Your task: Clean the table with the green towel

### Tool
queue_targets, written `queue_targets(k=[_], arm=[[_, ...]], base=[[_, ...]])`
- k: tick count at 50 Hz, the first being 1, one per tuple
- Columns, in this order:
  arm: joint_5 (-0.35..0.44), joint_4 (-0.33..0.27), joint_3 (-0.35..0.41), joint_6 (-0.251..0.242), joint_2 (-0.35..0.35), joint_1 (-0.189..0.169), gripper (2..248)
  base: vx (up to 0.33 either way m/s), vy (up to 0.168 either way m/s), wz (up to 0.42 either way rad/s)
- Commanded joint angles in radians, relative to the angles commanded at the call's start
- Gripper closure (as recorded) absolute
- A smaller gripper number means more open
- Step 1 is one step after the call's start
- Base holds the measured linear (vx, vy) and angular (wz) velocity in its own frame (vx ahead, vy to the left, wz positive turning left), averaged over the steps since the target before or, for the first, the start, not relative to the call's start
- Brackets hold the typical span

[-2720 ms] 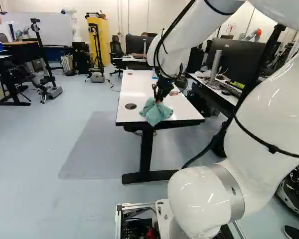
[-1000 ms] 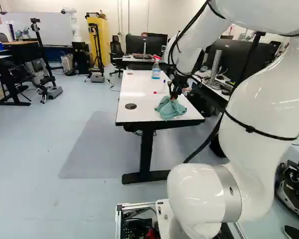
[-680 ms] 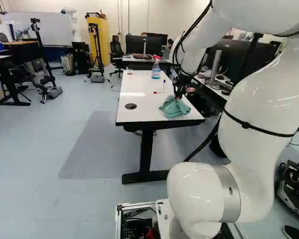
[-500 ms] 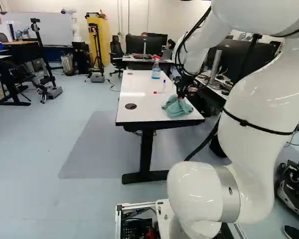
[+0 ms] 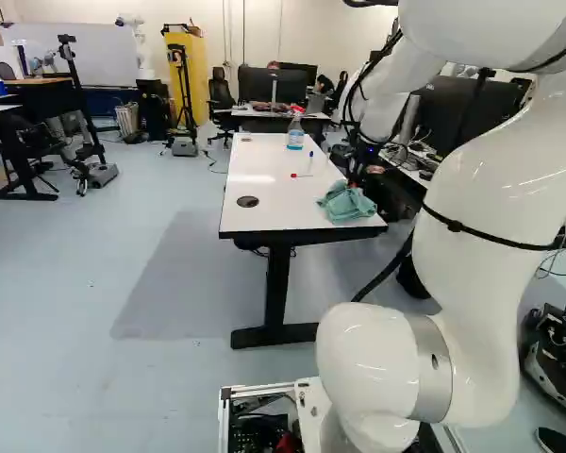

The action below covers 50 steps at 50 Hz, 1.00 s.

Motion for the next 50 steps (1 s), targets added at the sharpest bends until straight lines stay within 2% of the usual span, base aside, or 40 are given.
queue_targets(k=[6,7,11,12,16,17,21,22,27,28,32,33,37,38,50], arm=[[0.0,0.0,0.0,0.0,0.0,0.0,226],[0.0,0.0,0.0,0.0,0.0,0.0,198],[0.0,0.0,0.0,0.0,0.0,0.0,198],[0.0,0.0,0.0,0.0,0.0,0.0,163],[0.0,0.0,0.0,0.0,0.0,0.0,163],[0.0,0.0,0.0,0.0,0.0,0.0,127],[0.0,0.0,0.0,0.0,0.0,0.0,127],[0.0,0.0,0.0,0.0,0.0,0.0,91],[0.0,0.0,0.0,0.0,0.0,0.0,91],[0.0,0.0,0.0,0.0,0.0,0.0,54],[0.0,0.0,0.0,0.0,0.0,0.0,54],[0.0,0.0,0.0,0.0,0.0,0.0,17],[0.0,0.0,0.0,0.0,0.0,0.0,17],[0.0,0.0,0.0,0.0,0.0,0.0,3],[0.0,0.0,0.0,0.0,0.0,0.0,3]], base=[[0.0,0.0,0.0],[0.0,0.0,0.0],[0.0,0.0,0.0],[0.0,0.0,0.0],[0.0,0.0,0.0],[0.0,0.0,0.0],[0.0,0.0,0.0],[0.0,0.0,0.0],[0.0,0.0,0.0],[0.0,0.0,0.0],[0.0,0.0,0.0],[0.0,0.0,0.0],[0.0,0.0,0.0],[0.0,0.0,0.0],[0.0,0.0,0.0]])
